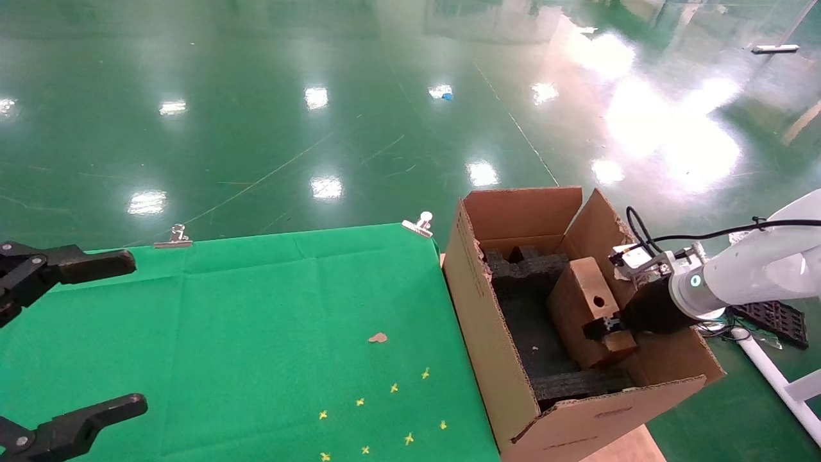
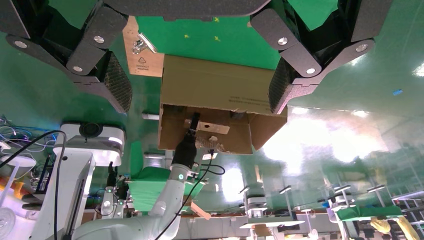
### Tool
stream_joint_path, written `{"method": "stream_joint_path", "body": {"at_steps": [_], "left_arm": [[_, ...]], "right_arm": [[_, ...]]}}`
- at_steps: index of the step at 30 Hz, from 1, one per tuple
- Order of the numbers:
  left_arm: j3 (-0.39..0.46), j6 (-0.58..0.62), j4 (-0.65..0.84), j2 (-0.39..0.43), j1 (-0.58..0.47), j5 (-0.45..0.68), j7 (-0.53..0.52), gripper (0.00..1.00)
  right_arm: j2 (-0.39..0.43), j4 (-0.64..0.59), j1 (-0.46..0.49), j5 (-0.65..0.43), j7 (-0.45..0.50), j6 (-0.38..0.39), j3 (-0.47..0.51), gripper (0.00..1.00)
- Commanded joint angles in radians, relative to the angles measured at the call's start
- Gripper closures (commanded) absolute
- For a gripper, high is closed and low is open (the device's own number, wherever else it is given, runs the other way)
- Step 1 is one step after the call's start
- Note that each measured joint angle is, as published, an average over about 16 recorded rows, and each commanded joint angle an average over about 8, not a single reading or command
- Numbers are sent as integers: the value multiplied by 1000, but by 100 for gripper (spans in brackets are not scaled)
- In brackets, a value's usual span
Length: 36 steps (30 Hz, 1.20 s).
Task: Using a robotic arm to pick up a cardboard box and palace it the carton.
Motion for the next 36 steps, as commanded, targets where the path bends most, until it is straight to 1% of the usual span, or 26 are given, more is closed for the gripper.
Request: {"method": "stream_joint_path", "body": {"at_steps": [1, 11, 15, 19, 23, 29, 33, 36], "left_arm": [[0, 0, 0, 0, 0, 0, 0, 0], [0, 0, 0, 0, 0, 0, 0, 0], [1, 0, 0, 0, 0, 0, 0, 0], [1, 0, 0, 0, 0, -1, 0, 0], [1, 0, 0, 0, 0, -1, 0, 0], [1, -1, 0, 0, 0, -1, 1, 0], [1, -1, 0, -1, 0, -1, 1, 0], [1, -1, 0, -1, 0, -1, 1, 0]], "right_arm": [[-2, -8, 6, -3, -3, -3, -2, 0], [-2, -30, 51, -12, -15, -20, -8, 0], [4, -33, 89, -14, -25, -31, -8, 0], [17, -28, 149, -10, -51, -45, -4, 0], [41, -7, 235, 2, -107, -58, 7, 0], [104, 57, 341, 60, -238, -54, 53, 0], [144, 96, 368, 107, -300, -42, 91, 0], [161, 120, 372, 125, -322, -41, 116, 0]]}}
